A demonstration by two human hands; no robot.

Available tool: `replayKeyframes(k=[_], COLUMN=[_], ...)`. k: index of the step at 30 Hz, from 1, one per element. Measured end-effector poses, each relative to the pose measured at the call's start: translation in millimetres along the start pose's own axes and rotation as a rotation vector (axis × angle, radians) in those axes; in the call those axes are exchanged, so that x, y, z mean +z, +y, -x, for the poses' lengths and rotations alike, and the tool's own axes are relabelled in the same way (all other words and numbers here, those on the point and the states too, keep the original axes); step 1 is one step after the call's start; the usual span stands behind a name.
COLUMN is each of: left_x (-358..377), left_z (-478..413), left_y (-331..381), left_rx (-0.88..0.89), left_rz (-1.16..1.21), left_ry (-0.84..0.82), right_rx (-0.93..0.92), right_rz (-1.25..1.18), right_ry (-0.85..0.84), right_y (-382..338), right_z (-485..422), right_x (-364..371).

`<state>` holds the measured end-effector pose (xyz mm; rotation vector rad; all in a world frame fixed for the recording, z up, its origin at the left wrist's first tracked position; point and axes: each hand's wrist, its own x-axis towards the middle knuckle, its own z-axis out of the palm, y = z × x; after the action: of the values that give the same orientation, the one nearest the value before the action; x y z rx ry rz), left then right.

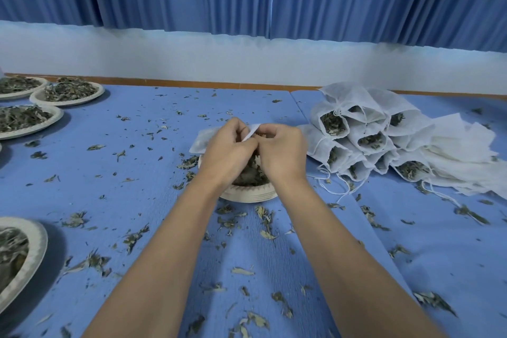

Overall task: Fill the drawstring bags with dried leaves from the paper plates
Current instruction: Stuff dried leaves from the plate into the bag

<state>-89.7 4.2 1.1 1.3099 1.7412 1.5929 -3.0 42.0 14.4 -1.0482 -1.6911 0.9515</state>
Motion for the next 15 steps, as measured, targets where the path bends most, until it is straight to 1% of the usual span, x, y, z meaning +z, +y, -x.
replayKeyframes(k=[2,4,6,9,12,15], left_x=[-1.5,-1.5,-0.8,0.9,1.4,-2.0], left_z=[-0.3,1.3,3.8,5.6,4.8,3.6], left_y=[2.3,3.4,3.0,2.6,3.1,0.6], left_rx=[0.016,0.031,0.049,0.082,0.121,0.117], left_rz=[0.029,0.058,0.039,0.020,-0.027,-0.020], left_ry=[0.045,0.060,0.042,0.031,0.084,0.177], right_rx=[-0.035,0.008,0.064,0.100,0.156,0.189], right_rz=[-0.006,-0.040,-0.097,-0.124,-0.180,-0.223], right_ry=[0.045,0.058,0.053,0.038,-0.016,-0.136], right_y=[-2.3,-2.8,-0.8,-2.9,-4.5,-7.6], right_z=[-2.3,-5.0,-6.8,-5.5,-3.4,-0.1], right_x=[0.0,-0.9,-2.1,-2.6,-2.0,-0.7])
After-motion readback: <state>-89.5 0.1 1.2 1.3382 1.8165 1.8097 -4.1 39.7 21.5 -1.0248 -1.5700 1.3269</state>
